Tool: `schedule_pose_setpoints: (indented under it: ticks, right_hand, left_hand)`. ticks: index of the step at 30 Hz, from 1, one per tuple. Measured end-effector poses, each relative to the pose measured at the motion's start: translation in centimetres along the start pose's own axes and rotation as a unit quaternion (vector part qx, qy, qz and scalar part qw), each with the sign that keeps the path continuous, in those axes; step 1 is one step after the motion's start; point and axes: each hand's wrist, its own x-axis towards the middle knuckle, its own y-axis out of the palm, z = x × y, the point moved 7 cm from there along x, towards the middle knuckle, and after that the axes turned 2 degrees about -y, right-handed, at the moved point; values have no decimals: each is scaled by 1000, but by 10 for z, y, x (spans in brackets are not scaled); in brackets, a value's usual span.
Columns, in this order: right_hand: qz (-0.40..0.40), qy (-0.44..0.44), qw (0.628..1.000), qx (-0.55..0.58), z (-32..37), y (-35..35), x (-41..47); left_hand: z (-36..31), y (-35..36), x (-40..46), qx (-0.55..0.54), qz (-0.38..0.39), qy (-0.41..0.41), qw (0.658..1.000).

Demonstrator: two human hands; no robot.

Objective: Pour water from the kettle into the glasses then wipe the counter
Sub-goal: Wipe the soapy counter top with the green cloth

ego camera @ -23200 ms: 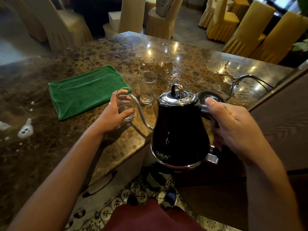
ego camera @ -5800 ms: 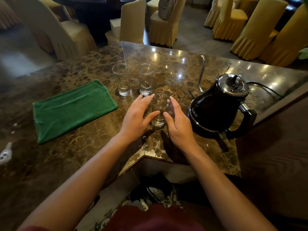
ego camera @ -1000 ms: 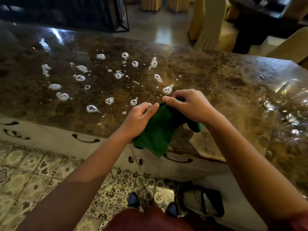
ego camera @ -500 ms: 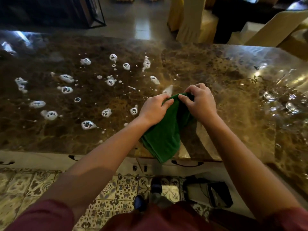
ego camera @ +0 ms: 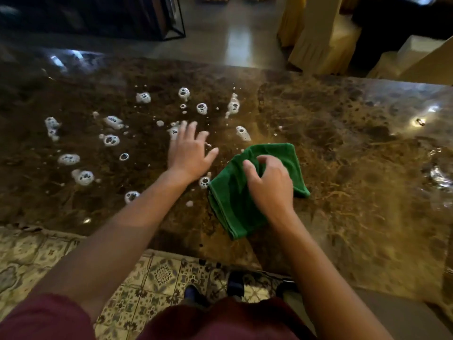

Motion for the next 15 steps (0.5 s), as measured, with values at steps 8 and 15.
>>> schedule_pose_setpoints:
  ticks: [8, 15]
  right_hand:
    - [-12, 101, 993, -56, -24, 28, 7]
    - [-20, 100, 984, -148, -5, 52, 61]
  left_hand:
    - [142, -2, 10, 36, 118, -103, 987]
    - [159, 19, 12, 15, 246, -68, 967]
